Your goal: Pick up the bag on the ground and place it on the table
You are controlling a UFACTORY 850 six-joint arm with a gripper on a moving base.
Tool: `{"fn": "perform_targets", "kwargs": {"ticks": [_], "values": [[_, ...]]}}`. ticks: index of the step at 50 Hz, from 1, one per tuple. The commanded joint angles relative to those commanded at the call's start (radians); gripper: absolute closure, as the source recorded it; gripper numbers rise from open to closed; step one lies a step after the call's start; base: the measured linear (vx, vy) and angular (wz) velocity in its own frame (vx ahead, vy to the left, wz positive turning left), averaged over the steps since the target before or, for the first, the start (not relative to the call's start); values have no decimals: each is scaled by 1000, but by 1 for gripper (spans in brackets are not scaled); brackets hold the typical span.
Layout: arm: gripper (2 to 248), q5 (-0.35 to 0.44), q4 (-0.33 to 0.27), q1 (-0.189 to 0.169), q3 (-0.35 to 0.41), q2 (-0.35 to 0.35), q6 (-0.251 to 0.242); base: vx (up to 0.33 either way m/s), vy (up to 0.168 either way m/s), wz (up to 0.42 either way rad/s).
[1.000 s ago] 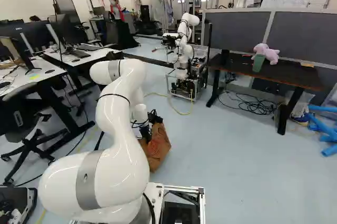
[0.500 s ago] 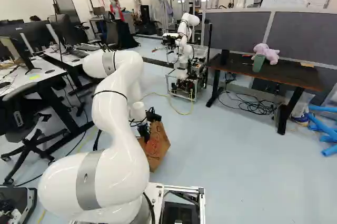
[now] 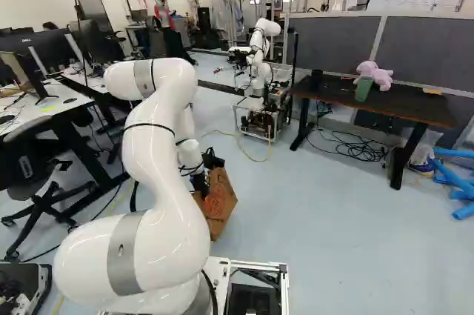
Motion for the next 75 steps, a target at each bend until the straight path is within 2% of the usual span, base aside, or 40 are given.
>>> {"fn": "perform_targets", "kwargs": {"ticks": [28,75], "values": [[227,29,-36,11,130,129,0,0,0,0],[227,31,-37,-180,351,367,0,0,0,0]]}}
